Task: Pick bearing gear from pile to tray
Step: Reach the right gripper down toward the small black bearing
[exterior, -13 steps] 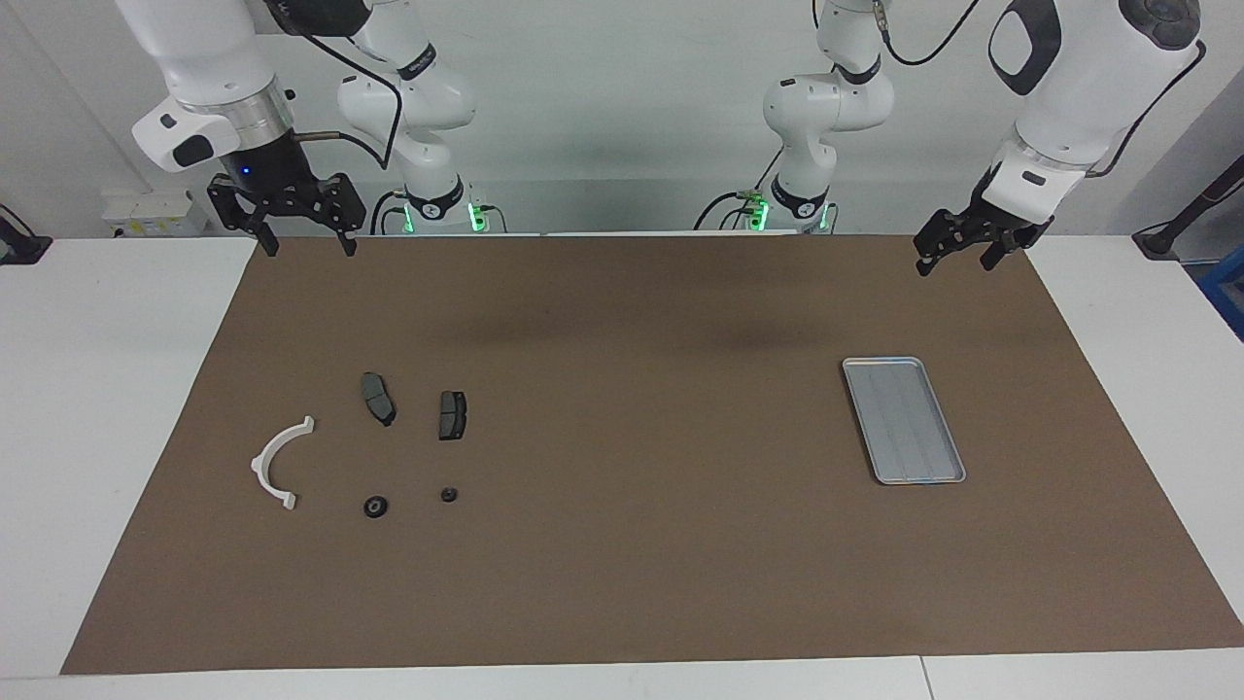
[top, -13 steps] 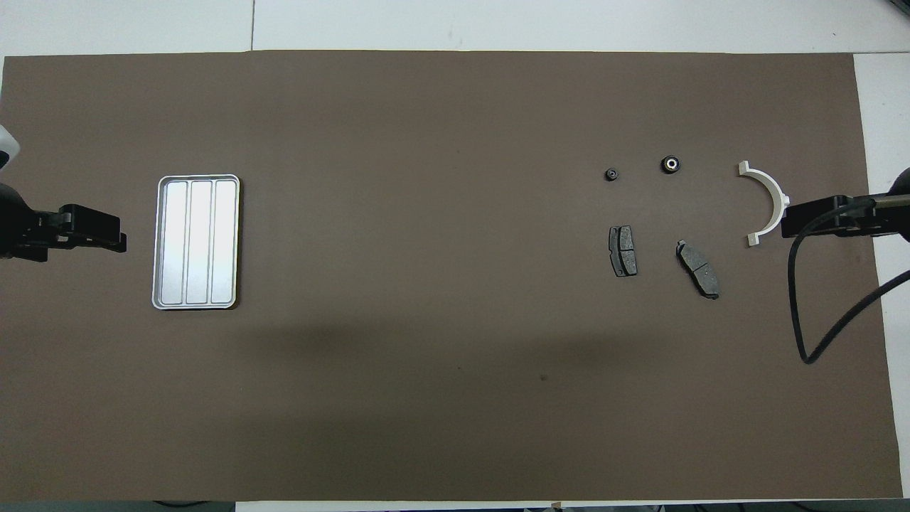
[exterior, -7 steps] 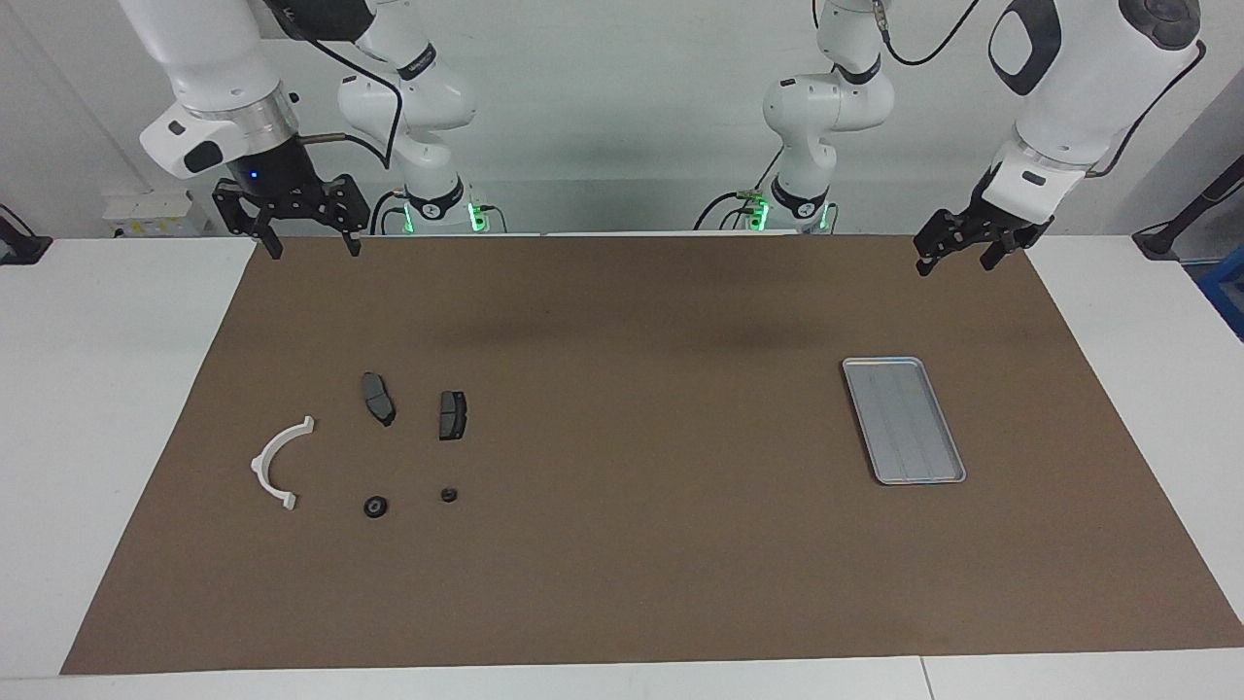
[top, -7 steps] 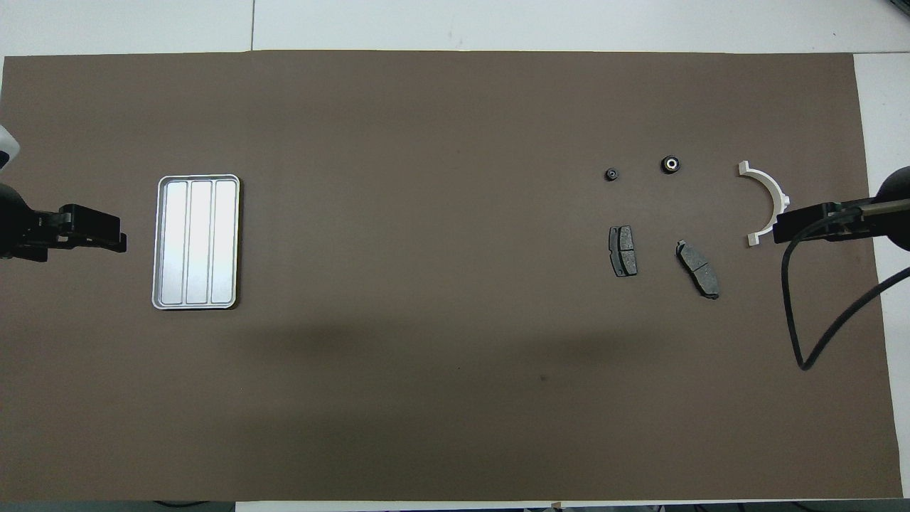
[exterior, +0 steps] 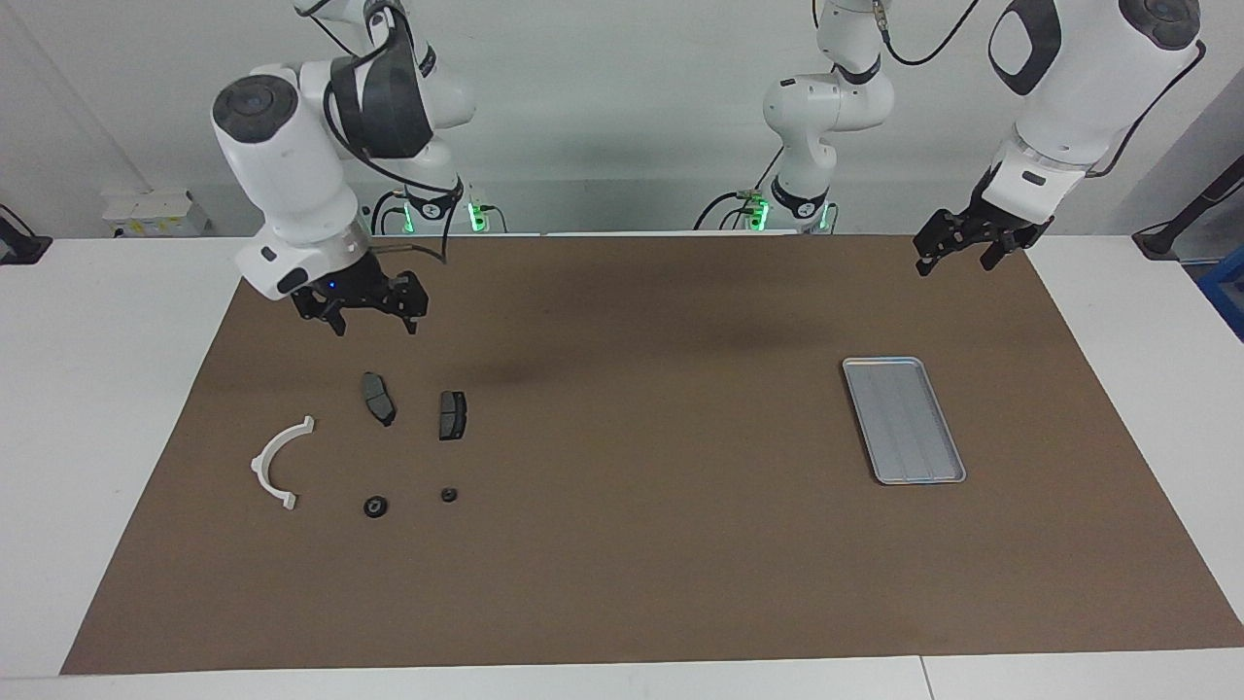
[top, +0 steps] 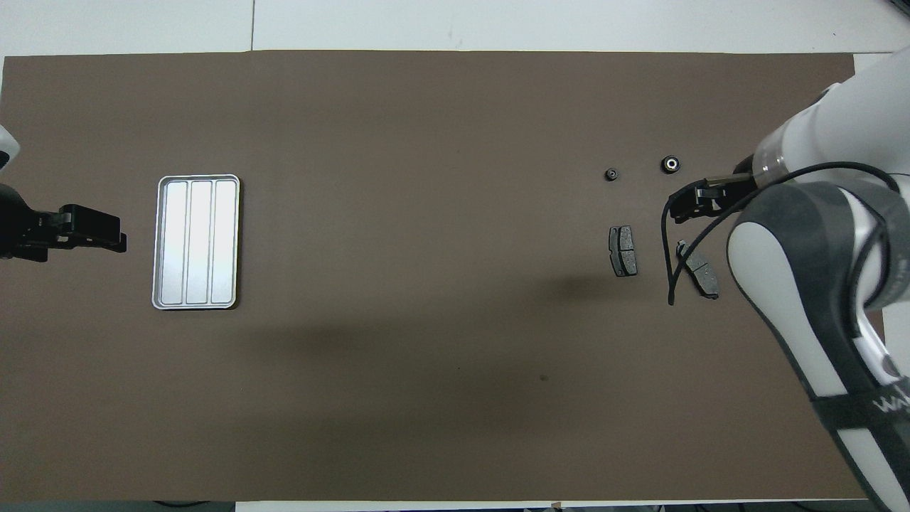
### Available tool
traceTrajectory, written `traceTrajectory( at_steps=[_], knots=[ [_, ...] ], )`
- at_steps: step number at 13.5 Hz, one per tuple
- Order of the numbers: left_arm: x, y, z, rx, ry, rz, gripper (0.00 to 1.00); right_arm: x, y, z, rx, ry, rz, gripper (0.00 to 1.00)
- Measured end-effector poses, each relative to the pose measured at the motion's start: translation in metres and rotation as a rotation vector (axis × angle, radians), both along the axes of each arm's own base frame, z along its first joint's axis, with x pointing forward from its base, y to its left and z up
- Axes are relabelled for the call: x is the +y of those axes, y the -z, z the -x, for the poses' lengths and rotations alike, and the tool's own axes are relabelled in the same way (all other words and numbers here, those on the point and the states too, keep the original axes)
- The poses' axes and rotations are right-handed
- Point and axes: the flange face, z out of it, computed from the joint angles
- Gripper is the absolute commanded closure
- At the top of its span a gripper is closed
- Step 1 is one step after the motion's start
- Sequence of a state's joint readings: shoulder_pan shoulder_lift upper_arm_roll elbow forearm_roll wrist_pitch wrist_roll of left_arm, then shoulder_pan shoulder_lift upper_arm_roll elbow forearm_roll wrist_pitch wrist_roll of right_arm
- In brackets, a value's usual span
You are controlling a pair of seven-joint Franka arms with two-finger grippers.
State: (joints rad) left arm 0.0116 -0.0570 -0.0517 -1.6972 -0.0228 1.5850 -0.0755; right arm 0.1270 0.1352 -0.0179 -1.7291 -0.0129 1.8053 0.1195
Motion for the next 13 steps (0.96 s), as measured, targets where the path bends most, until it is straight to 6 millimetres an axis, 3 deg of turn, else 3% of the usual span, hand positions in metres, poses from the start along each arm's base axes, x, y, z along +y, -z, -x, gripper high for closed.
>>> traceTrajectory(
  at_steps=[5,9,13],
  knots=[
    [0.000,0.000,0.000,0.000,0.000,0.000,0.00,0.026,0.107,-0.047,-0.043,0.044,0.023,0.00],
    [0.000,0.000,0.000,0.000,0.000,0.000,0.00,0.032,0.150,-0.087,-0.049,0.069,0.028,0.03],
    [0.000,0.000,0.000,0.000,0.000,0.000,0.00,0.041,0.200,-0.100,-0.001,0.087,0.041,0.03]
  ],
)
